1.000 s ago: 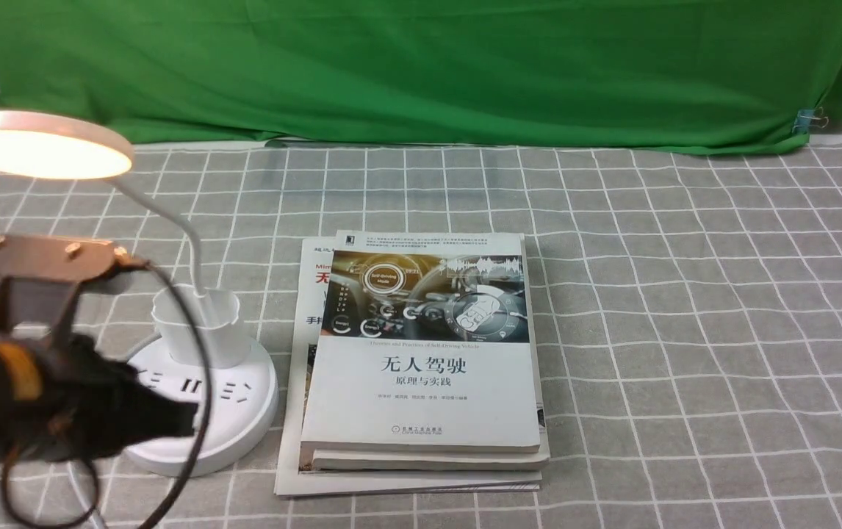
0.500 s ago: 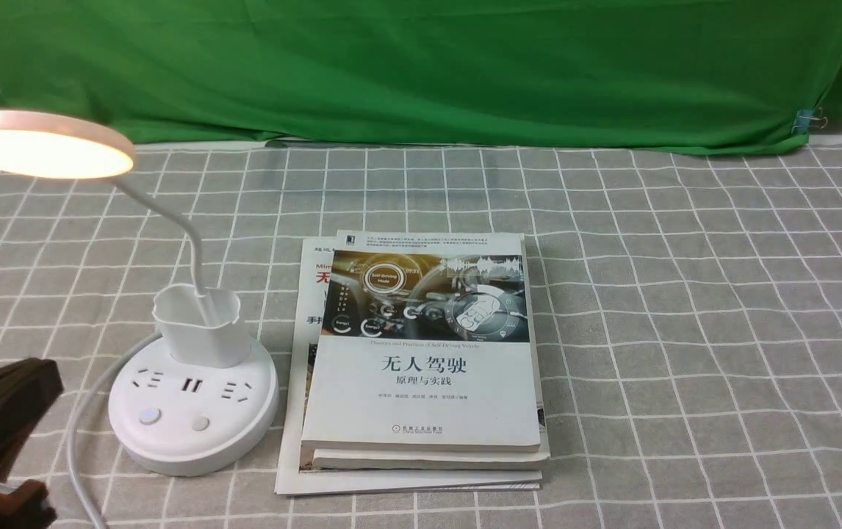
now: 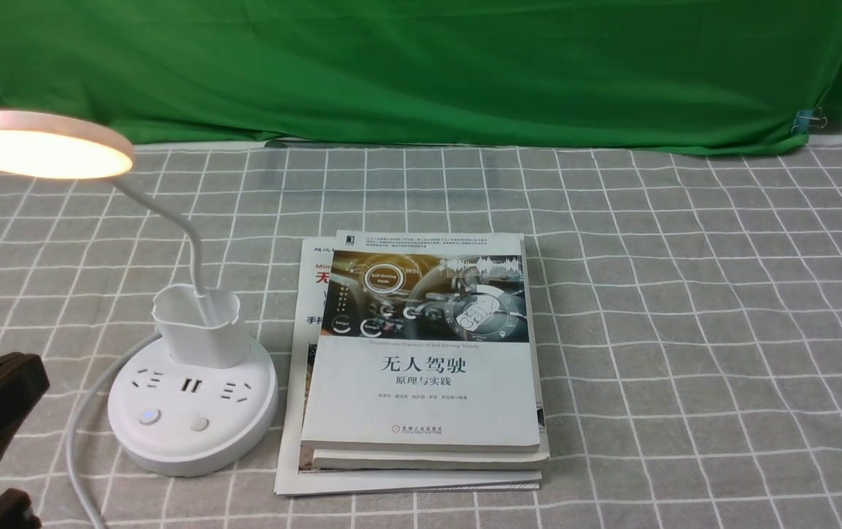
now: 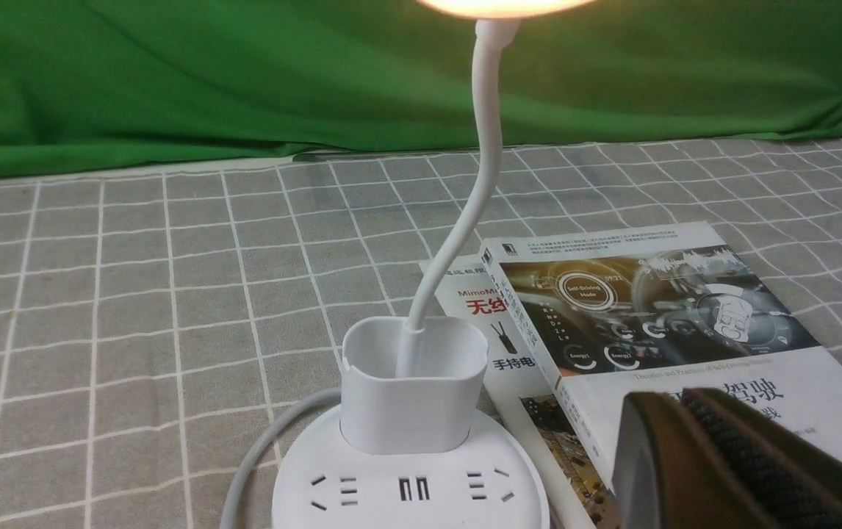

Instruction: Turn on the desk lamp on the grey coffee tablecloth with your hand.

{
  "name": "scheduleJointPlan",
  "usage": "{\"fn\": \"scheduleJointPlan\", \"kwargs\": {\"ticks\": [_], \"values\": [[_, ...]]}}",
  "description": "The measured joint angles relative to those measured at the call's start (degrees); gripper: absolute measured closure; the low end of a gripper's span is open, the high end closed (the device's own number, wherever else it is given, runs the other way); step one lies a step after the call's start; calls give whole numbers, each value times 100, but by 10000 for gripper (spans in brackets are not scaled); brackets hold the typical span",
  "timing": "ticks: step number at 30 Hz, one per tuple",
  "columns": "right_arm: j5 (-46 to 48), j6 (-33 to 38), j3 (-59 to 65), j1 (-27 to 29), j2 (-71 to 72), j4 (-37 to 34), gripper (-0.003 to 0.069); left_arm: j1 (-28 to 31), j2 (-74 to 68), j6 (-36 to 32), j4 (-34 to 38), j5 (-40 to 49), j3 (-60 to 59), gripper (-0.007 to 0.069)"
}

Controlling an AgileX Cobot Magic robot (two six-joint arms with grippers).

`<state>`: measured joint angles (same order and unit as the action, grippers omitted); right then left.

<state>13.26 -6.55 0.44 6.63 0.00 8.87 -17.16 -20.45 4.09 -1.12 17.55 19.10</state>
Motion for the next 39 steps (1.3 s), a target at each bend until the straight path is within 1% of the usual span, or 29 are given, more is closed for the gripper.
{"fn": "scheduleJointPlan", "kwargs": {"ticks": [8, 17, 22, 24, 32, 35, 39], "values": [[0, 0, 0, 0, 0, 0, 414, 0, 407, 0, -84, -20, -418, 619], [5, 0, 0, 0, 0, 0, 414, 0, 1977, 0, -96, 14, -1717, 619], [3, 0, 0, 0, 0, 0, 414, 5, 2033, -12, -90, -155, -1951, 617], [3, 0, 0, 0, 0, 0, 414, 5, 2056, -25, -90, -450, -1951, 613], [3, 0, 0, 0, 0, 0, 414, 11, 2056, -55, -86, -467, -1951, 606], [3, 0, 0, 0, 0, 0, 414, 131, 2056, -107, -86, -467, -1951, 606], [3, 0, 0, 0, 0, 0, 414, 754, 2056, -126, -86, -467, -1951, 606]]}}
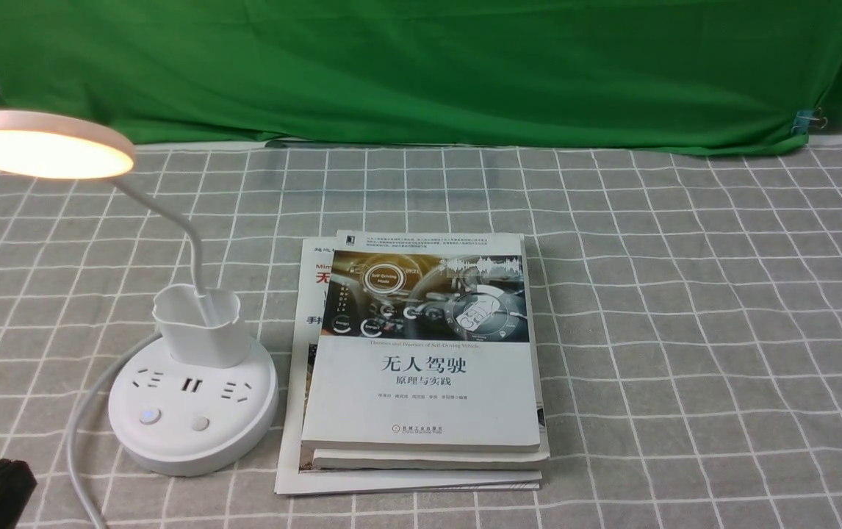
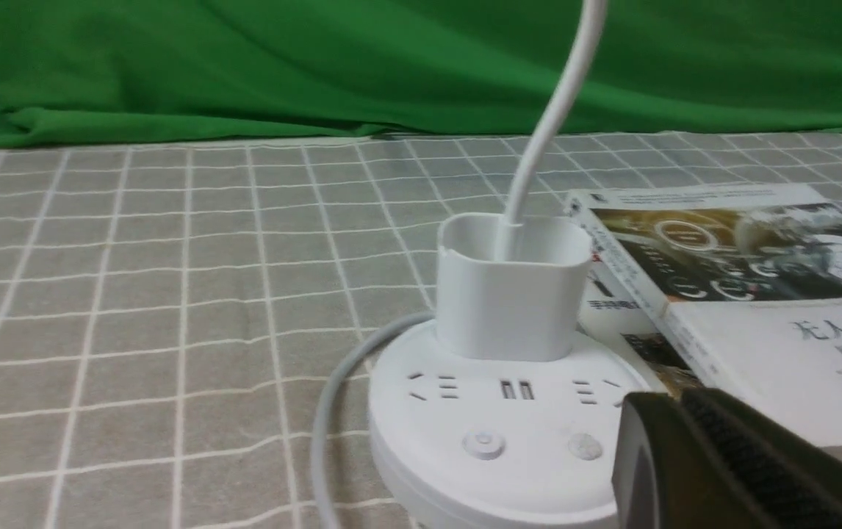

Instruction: Turn on the desk lamp on the grey coffee tablecloth with your hand.

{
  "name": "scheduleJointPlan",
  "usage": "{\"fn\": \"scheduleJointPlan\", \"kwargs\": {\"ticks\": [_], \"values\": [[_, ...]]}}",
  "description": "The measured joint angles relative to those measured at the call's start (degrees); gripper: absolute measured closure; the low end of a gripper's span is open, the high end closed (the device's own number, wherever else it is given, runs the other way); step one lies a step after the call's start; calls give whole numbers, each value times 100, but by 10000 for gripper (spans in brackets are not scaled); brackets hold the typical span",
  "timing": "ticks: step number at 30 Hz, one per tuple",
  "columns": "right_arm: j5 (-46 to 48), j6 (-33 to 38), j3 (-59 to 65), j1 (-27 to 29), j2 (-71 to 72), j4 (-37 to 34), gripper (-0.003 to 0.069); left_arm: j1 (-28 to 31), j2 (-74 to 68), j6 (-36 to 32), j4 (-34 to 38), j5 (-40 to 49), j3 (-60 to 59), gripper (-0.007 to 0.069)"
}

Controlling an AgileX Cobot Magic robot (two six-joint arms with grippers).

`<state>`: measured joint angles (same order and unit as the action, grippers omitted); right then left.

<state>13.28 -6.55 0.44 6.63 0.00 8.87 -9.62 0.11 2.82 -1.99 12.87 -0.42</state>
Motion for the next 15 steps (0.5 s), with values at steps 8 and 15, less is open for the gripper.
{"fn": "scheduleJointPlan", "kwargs": {"ticks": [8, 15], "values": [[0, 0, 0, 0, 0, 0, 414, 549, 0, 0, -210, 0, 0, 606], [0, 0, 0, 0, 0, 0, 414, 555, 0, -17, -205, 0, 0, 606]]}}
